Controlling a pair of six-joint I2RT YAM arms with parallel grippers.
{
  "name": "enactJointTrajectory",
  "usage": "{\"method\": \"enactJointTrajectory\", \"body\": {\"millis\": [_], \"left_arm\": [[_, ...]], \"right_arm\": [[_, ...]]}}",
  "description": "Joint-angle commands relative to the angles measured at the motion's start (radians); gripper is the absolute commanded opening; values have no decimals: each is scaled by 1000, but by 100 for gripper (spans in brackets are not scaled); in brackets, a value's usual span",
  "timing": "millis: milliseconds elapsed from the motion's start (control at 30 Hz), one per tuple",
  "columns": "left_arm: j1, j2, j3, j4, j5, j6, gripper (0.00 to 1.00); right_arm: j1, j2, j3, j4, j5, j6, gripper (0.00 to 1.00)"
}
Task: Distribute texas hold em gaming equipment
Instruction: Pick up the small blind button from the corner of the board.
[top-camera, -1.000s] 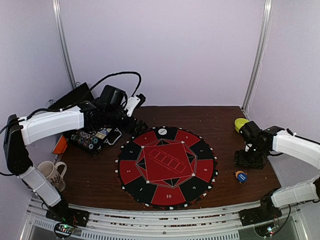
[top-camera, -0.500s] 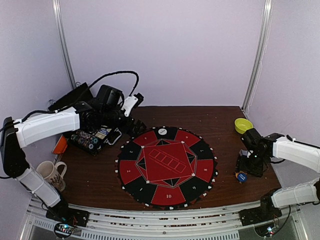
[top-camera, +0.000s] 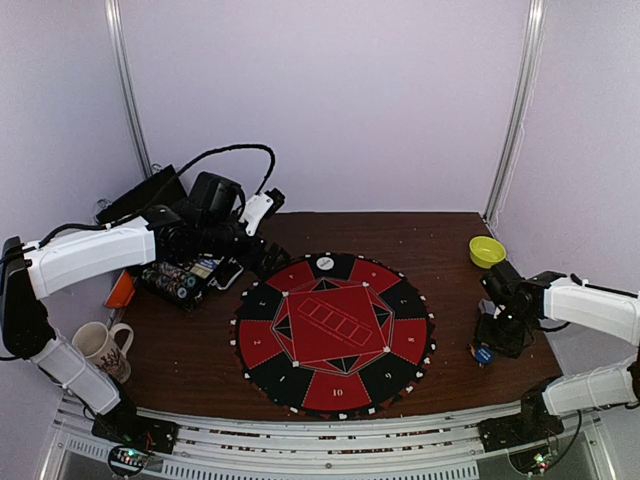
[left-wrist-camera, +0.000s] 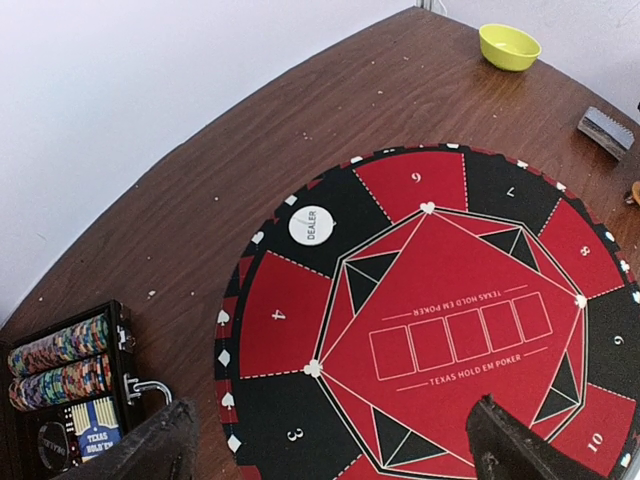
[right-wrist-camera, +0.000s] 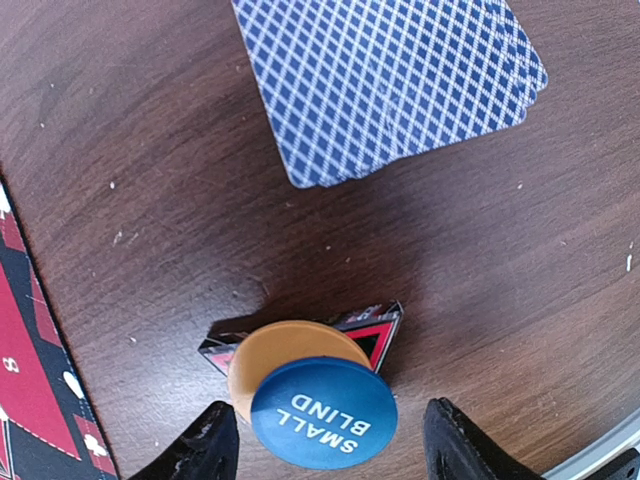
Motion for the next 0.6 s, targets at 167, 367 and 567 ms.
{"method": "enactJointTrajectory", "body": {"millis": [167, 367, 567], "left_arm": [[-1, -5, -1, 25, -14, 21, 96], [-1, -3, -4, 19, -20, 25, 96], [-2, -3, -6, 17, -22, 24, 96]], "right_arm": [[-4, 19, -25, 27, 3, 21, 65], [-4, 1, -43, 20, 38, 32, 70], [-4, 4, -57, 42, 24, 32, 67]]}}
